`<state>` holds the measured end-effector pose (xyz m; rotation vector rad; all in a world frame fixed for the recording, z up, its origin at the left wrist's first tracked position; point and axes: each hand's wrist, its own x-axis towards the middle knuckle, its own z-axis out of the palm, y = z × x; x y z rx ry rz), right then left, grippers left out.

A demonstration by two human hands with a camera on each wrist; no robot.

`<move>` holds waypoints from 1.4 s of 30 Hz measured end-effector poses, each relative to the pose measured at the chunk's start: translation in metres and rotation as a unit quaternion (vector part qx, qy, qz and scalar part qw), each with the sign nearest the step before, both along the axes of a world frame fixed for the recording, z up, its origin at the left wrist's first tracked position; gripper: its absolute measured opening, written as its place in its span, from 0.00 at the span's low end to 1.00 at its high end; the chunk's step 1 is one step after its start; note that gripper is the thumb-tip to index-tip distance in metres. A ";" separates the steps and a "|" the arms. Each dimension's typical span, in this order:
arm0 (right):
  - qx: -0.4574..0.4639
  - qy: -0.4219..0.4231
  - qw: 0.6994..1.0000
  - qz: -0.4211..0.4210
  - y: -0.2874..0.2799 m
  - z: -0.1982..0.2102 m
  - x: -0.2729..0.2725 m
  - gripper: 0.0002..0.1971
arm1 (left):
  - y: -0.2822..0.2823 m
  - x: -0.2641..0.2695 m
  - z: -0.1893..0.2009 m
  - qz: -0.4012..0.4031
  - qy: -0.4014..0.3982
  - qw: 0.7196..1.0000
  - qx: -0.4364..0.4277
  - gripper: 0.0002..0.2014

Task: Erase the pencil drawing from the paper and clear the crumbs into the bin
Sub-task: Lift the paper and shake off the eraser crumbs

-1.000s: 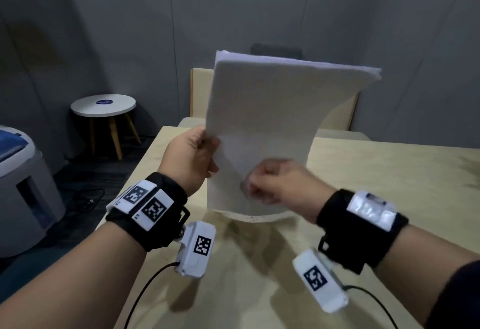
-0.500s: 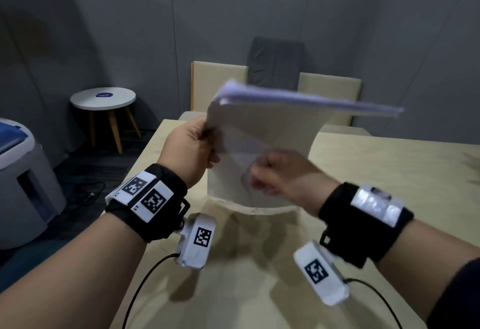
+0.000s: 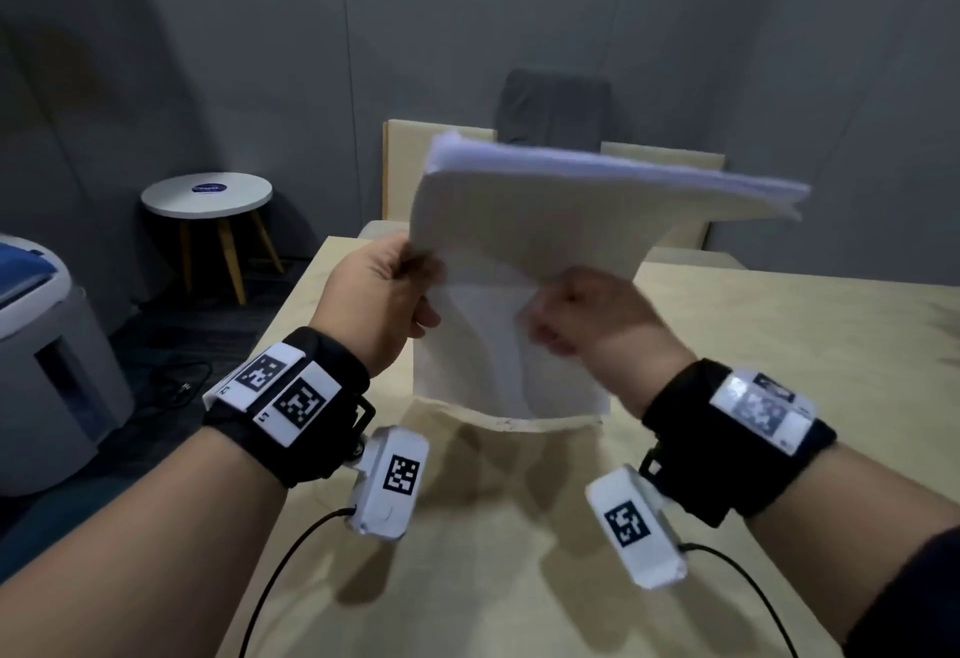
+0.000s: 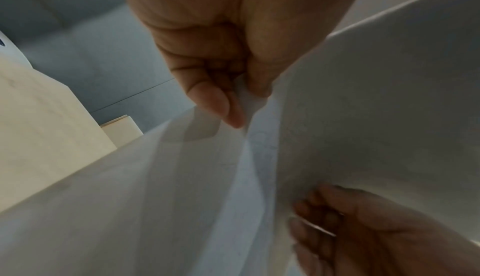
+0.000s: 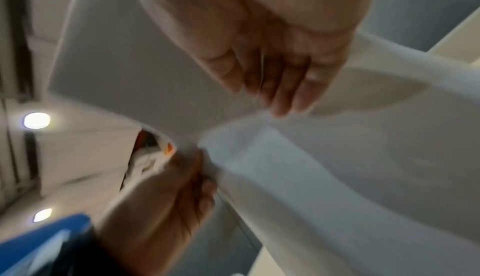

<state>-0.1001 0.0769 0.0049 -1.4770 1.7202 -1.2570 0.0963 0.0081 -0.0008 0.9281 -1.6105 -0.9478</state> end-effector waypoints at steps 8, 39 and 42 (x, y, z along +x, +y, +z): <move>-0.194 -0.199 0.952 -0.132 0.003 0.040 -0.038 0.28 | -0.002 0.006 0.006 0.010 -0.014 1.000 0.012 0.10; -0.300 -0.001 0.953 0.052 0.052 0.045 -0.005 0.07 | 0.016 -0.018 0.029 -0.069 0.212 0.970 0.097 0.13; -0.221 -0.075 0.959 0.162 0.044 0.057 0.021 0.14 | 0.019 -0.022 0.029 -0.074 0.213 0.969 0.097 0.12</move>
